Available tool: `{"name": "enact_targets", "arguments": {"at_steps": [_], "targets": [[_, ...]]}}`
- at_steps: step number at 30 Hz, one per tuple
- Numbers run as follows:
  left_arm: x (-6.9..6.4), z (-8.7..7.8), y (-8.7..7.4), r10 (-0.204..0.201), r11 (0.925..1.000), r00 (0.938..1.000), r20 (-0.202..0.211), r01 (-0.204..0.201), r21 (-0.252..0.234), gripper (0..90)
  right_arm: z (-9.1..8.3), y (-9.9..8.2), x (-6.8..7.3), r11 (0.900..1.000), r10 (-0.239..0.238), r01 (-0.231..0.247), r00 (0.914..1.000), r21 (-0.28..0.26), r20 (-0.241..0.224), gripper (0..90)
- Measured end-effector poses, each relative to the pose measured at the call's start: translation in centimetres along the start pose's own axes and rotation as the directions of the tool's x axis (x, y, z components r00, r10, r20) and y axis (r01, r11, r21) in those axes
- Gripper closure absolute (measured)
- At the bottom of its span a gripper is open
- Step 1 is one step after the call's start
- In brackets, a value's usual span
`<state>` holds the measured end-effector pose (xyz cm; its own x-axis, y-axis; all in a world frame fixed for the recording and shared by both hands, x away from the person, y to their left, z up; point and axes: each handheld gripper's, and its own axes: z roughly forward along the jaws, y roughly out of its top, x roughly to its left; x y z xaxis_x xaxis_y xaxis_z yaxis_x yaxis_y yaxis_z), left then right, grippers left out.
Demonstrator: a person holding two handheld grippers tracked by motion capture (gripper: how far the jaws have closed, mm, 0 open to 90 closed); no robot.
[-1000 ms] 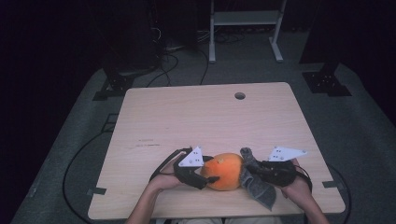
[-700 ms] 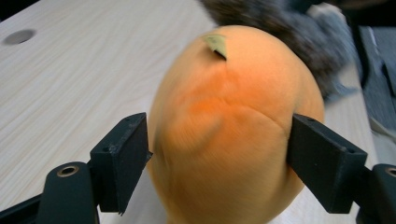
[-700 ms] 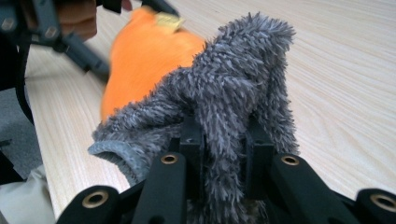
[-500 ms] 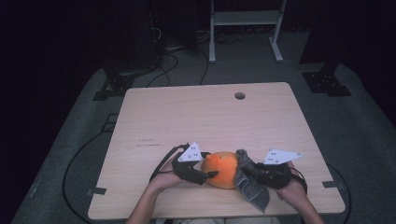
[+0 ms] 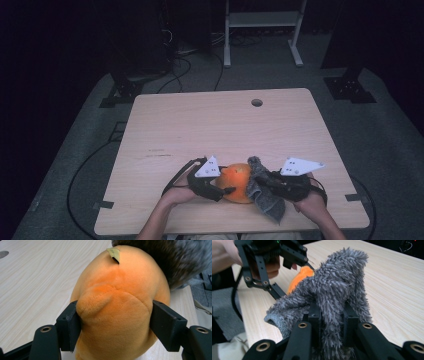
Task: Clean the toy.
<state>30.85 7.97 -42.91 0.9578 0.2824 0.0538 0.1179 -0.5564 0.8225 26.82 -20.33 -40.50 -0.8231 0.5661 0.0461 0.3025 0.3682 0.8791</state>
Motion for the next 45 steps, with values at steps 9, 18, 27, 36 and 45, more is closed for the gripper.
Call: {"name": "enact_targets", "arguments": {"at_steps": [9,18,27,36,45], "targets": [[0.4,-0.3,-0.6,-0.003,1.0,0.9996,0.026,0.003,-0.003,30.0,0.3,-3.4,-3.2,0.9884,0.09,-0.098,0.9934,0.116,0.071,73.5],[0.1,-0.2,-0.6,0.014,0.9999,0.9991,0.04,-0.014,-0.001,29.0,0.8,-2.4,-2.3,0.9951,0.085,-0.084,0.9962,0.052,-0.017,72.9],[0.1,-0.3,-0.9,0.016,0.9999,0.9988,0.046,-0.016,0.004,28.8,-0.1,-1.9,-2.1,0.9964,0.078,-0.078,0.9969,0.032,0.003,73.1],[0.2,-0.4,-1.0,0.016,0.9999,0.9987,0.048,-0.016,0.001,28.7,0.2,-3.2,-3.3,0.9872,0.122,-0.128,0.9905,0.096,0.063,72.7],[-1.3,0.0,-0.4,0.138,0.9904,0.9879,0.07,-0.138,-0.004,27.8,0.3,-1.7,-2.1,0.9933,0.112,-0.112,0.9933,0.031,-0.026,72.7]]}}
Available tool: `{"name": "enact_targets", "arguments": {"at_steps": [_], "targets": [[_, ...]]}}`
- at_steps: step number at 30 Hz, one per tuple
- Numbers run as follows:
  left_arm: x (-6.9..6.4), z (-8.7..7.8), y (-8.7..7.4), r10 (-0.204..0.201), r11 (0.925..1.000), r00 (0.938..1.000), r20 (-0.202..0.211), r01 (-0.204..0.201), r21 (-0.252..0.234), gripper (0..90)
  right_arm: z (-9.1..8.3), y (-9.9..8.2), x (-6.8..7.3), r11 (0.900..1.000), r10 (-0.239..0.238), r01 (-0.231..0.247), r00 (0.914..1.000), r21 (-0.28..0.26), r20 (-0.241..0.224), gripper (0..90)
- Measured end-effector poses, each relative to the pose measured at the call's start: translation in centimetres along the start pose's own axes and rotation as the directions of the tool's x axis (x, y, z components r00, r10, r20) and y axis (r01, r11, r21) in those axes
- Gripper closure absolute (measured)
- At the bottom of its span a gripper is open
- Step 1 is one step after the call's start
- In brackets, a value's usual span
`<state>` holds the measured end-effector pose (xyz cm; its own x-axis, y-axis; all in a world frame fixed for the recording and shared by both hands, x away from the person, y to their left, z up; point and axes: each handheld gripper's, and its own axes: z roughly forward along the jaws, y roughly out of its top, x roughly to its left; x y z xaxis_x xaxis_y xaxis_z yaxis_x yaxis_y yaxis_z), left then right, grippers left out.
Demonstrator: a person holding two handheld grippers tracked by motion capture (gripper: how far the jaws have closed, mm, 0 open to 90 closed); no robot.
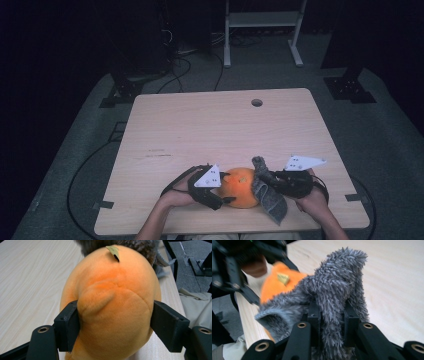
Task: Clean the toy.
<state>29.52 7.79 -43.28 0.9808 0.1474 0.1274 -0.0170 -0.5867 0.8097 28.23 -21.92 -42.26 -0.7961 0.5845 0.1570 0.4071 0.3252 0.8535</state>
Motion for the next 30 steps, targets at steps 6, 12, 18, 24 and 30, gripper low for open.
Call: {"name": "enact_targets", "arguments": {"at_steps": [6,12,18,24,30], "targets": [[0.2,-0.1,-0.1,-0.014,0.9999,0.9999,0.007,0.014,0.001,27.8,0.1,-1.1,-1.0,0.999,0.034,-0.034,0.9993,0.03,0.016,72.8],[0.5,-0.5,-0.5,-0.032,0.9994,0.9994,0.014,0.032,0.013,27.7,-0.4,-1.7,-1.7,0.9967,0.045,-0.05,0.9961,0.064,0.075,73.1],[0.5,-0.5,-0.7,-0.041,0.9991,0.999,0.016,0.041,0.013,27.7,0.4,-1.5,-1.2,0.9974,0.025,-0.028,0.9984,0.067,0.05,73.1],[0.7,-0.6,-0.9,-0.054,0.9985,0.9985,0.013,0.054,0.008,27.7,0.2,-1.9,-1.8,0.9937,0.034,-0.043,0.9954,0.104,0.09,73.1],[0.7,-0.4,-0.8,-0.058,0.9983,0.9982,0.014,0.058,0.006,27.3,-1.0,-0.1,-0.1,0.9998,0.004,-0.004,0.9997,-0.018,0.023,73.0]]}}
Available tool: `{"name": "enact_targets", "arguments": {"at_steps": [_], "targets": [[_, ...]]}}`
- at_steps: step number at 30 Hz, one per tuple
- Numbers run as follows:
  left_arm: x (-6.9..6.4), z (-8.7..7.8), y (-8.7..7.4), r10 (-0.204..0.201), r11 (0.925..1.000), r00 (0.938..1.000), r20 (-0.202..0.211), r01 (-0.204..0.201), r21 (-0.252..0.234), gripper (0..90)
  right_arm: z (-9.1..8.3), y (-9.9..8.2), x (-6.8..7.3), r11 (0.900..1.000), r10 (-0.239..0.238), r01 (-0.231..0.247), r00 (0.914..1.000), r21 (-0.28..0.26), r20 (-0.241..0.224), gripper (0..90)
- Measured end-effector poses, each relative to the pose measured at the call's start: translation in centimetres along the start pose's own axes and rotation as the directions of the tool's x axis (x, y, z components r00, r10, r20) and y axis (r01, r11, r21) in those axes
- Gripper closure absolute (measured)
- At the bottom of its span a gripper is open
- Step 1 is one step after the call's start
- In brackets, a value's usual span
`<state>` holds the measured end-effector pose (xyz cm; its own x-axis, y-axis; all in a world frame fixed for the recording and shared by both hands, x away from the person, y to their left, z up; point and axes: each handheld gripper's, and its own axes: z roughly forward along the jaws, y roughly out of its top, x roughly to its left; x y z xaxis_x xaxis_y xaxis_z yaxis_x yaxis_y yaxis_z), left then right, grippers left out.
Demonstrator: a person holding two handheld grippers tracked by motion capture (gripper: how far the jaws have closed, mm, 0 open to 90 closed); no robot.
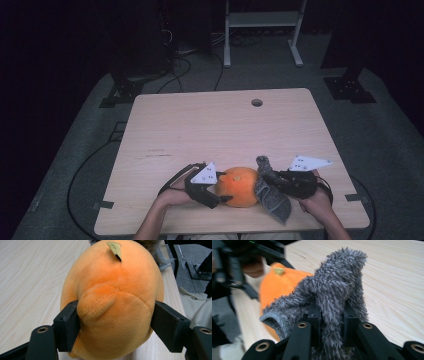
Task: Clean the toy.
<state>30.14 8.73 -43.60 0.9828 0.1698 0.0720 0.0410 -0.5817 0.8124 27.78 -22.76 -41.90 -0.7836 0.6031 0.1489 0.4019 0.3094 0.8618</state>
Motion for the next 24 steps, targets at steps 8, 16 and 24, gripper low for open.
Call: {"name": "enact_targets", "arguments": {"at_steps": [8,16,24], "targets": [[-0.2,0.2,0.3,0.01,0.9999,0.9999,-0.008,-0.01,0.001,26.7,0.9,-0.9,-0.8,0.9952,-0.015,0.01,0.9985,0.097,0.052,73.1],[-0.6,0.7,0.8,0.024,0.9997,0.9995,-0.022,-0.024,0.0,26.4,0.2,1.6,2.3,0.9949,-0.098,0.097,0.9949,-0.03,-0.026,72.7],[-0.6,0.9,0.9,-0.007,0.9996,0.9997,-0.023,0.006,-0.028,26.3,0.4,0.1,0.7,0.9968,-0.07,0.067,0.995,0.043,0.071,73.0]]}}
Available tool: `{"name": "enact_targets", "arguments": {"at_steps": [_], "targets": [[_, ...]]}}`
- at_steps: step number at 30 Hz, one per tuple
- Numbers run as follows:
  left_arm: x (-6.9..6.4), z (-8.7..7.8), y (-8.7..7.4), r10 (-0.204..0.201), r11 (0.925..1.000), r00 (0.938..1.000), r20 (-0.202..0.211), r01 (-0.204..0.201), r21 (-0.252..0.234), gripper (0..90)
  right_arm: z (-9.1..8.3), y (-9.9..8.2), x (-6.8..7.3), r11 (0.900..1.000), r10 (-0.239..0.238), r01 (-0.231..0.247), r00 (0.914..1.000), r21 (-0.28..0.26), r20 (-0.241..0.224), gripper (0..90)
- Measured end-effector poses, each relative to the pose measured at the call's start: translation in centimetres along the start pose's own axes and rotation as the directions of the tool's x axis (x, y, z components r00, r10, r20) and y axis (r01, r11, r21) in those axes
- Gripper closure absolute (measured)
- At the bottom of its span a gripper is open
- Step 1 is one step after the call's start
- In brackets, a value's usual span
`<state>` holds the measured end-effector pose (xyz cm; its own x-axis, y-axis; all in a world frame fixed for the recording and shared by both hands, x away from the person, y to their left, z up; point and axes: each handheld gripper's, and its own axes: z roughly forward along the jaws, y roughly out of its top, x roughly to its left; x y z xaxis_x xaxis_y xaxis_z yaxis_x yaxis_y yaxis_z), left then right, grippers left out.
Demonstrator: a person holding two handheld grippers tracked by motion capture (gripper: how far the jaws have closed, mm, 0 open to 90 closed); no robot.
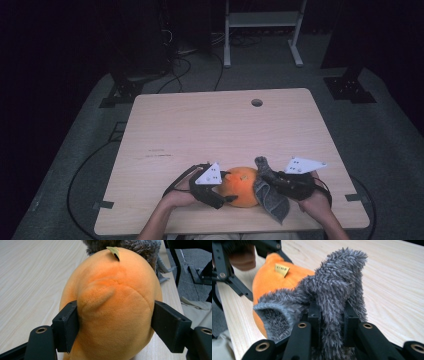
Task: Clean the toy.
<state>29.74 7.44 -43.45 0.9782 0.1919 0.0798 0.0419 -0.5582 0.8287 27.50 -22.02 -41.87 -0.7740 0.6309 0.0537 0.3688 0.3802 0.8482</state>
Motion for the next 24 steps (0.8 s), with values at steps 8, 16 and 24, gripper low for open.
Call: {"name": "enact_targets", "arguments": {"at_steps": [8,16,24], "targets": [[-0.7,0.7,0.7,0.002,0.9998,0.9999,-0.012,-0.002,-0.022,25.4,-0.2,2.1,2.6,0.993,-0.102,0.099,0.9937,-0.064,-0.047,72.6],[-0.8,0.9,1.2,-0.027,0.9986,0.9995,-0.018,0.027,-0.046,25.6,-0.9,0.6,0.5,0.9991,-0.034,0.034,0.9994,-0.025,0.008,72.9],[-1.4,1.2,1.6,-0.025,0.998,0.9997,-0.008,0.024,-0.059,25.2,0.0,2.7,2.9,0.9924,-0.107,0.105,0.9938,-0.064,-0.03,72.6]]}}
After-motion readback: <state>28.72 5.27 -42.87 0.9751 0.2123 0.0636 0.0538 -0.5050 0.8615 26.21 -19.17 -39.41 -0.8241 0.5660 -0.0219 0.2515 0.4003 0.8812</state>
